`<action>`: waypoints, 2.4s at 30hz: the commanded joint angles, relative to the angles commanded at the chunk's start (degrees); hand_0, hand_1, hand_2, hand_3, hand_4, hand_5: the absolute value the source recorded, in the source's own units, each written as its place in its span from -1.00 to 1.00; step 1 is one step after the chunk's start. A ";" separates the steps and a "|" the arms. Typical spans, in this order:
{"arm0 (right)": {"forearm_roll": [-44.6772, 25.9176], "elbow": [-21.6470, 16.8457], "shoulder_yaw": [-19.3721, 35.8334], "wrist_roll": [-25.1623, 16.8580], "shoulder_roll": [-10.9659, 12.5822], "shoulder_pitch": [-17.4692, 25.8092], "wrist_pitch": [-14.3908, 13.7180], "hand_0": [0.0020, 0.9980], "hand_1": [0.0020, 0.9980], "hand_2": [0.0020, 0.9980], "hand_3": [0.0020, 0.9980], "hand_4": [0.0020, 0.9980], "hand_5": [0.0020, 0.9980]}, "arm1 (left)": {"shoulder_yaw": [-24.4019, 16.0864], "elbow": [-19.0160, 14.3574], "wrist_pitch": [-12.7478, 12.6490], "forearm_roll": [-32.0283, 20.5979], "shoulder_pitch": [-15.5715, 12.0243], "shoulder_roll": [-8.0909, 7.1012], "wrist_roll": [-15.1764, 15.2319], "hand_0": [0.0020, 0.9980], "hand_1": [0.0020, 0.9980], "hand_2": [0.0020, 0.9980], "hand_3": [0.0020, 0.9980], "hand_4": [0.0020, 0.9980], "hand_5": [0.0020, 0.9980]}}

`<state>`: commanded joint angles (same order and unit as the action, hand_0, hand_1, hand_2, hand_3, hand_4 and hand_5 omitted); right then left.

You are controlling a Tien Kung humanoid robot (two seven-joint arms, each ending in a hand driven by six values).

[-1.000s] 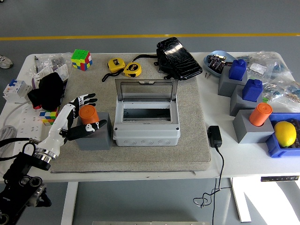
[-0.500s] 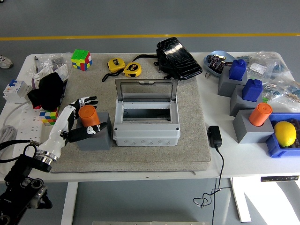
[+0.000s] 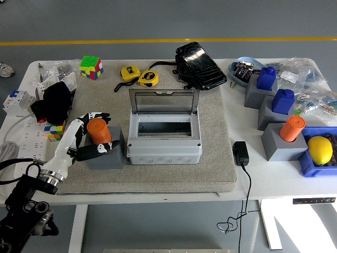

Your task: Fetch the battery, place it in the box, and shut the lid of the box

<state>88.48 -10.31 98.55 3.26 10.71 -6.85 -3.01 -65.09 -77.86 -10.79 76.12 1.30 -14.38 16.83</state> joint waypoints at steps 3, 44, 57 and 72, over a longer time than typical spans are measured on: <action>0.02 0.00 0.12 0.02 0.00 -0.05 -0.01 0.70 0.64 0.58 0.63 1.00 1.00 | 0.06 0.03 -0.18 -0.21 0.03 -0.02 0.09 0.01 0.28 0.27 0.32 1.00 -0.85; -0.04 0.00 0.02 0.04 0.05 -0.23 -0.13 0.70 0.66 0.58 0.63 1.00 1.00 | 0.39 0.30 -2.08 -1.17 0.35 0.33 0.83 -0.34 -0.02 0.00 -0.03 1.00 -1.00; -0.12 0.00 -0.32 0.12 0.14 -0.02 -0.16 0.70 0.67 0.58 0.63 1.00 1.00 | 0.34 0.43 -2.92 -1.33 -0.06 0.41 1.11 -0.42 -0.08 -0.05 -0.07 1.00 -1.00; -0.16 0.00 -0.15 0.11 0.13 -0.15 -0.17 0.70 0.67 0.58 0.63 1.00 1.00 | 0.31 0.50 -3.72 -2.16 0.13 0.43 1.37 -0.61 -0.16 -0.12 -0.10 0.55 -1.00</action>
<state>88.32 -10.31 98.40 3.37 10.84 -7.00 -3.18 -64.78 -77.36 -14.51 73.97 1.43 -13.95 18.20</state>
